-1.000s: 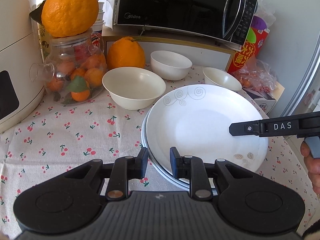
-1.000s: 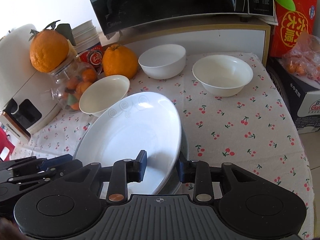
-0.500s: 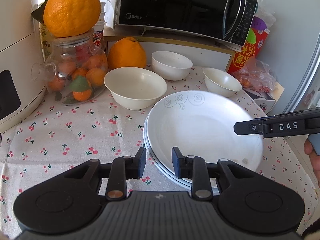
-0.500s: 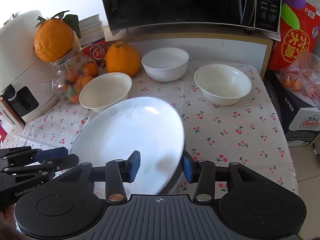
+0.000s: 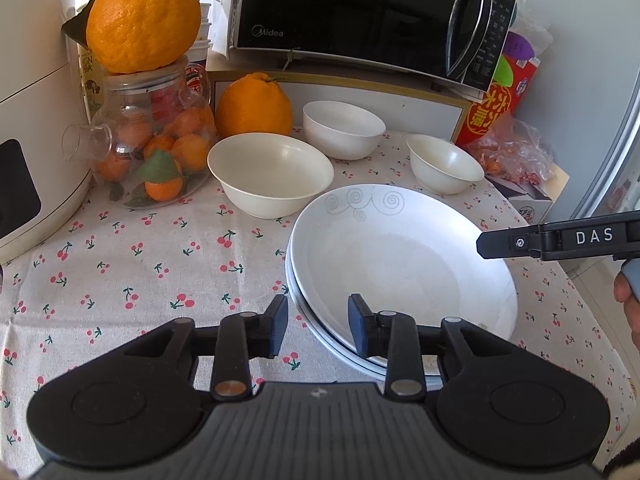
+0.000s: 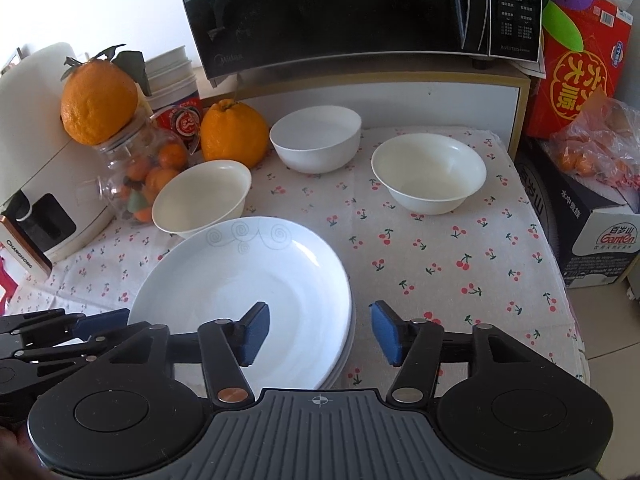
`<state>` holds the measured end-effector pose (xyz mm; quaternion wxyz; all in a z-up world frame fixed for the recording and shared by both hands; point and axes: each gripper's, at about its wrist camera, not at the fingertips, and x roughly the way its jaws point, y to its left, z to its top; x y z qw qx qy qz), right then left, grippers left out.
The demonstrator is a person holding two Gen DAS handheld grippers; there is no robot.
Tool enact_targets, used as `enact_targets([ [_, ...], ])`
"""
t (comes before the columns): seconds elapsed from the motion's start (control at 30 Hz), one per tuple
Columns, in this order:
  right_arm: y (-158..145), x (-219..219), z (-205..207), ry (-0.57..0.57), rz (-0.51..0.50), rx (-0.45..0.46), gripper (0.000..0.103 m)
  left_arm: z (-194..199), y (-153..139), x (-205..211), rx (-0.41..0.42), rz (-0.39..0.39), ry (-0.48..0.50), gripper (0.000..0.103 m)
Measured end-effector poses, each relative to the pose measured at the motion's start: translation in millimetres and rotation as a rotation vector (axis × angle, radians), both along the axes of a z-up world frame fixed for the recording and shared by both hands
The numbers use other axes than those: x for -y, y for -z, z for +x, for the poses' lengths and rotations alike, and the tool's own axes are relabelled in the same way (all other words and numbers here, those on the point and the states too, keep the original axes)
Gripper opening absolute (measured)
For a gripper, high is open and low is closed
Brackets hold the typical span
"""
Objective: Organize plates and bowls
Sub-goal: 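Open the left gripper to release the white plate, then move the left gripper to a white bowl by the microwave and close on its rim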
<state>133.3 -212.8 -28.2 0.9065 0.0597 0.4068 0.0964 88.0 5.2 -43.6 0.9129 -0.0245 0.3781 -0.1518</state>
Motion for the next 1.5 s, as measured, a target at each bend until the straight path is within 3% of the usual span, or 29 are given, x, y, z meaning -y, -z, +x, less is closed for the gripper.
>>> enact_targets([
  [0.1, -1, 1, 0, 0.002, 0.005, 0.0, 0.067, 0, 0, -1, -0.007, -0.004, -0.008, 0.039],
  [0.2, -2, 1, 0, 0.002, 0.008, 0.002, 0.074, 0, -1, -2, -0.014, -0.004, -0.017, 0.055],
  [0.27, -2, 1, 0, 0.0, 0.008, 0.002, 0.078, -1, -1, -2, -0.019, -0.003, -0.025, 0.072],
  [0.47, -6, -2, 0, 0.003, 0.016, 0.011, 0.088, 0, -4, -5, -0.03, 0.032, -0.08, 0.097],
  [0.6, -14, -4, 2, 0.024, 0.04, 0.028, 0.092, 6, -11, -10, -0.04, 0.056, -0.149, 0.1],
  [0.87, -26, -5, 19, 0.106, 0.132, 0.028, 0.096, 18, -36, -18, -0.02, 0.018, -0.267, 0.103],
  [1.07, -40, 7, 60, 0.169, 0.188, -0.019, 0.097, 44, -56, -6, 0.019, 0.056, -0.274, 0.103],
  [1.3, -52, 21, 118, 0.186, 0.184, 0.052, 0.099, 92, -67, 19, 0.048, 0.051, -0.263, 0.103],
  [1.5, -28, 42, 145, 0.153, 0.31, 0.135, 0.099, 139, -60, 39, 0.039, 0.013, -0.233, 0.103],
])
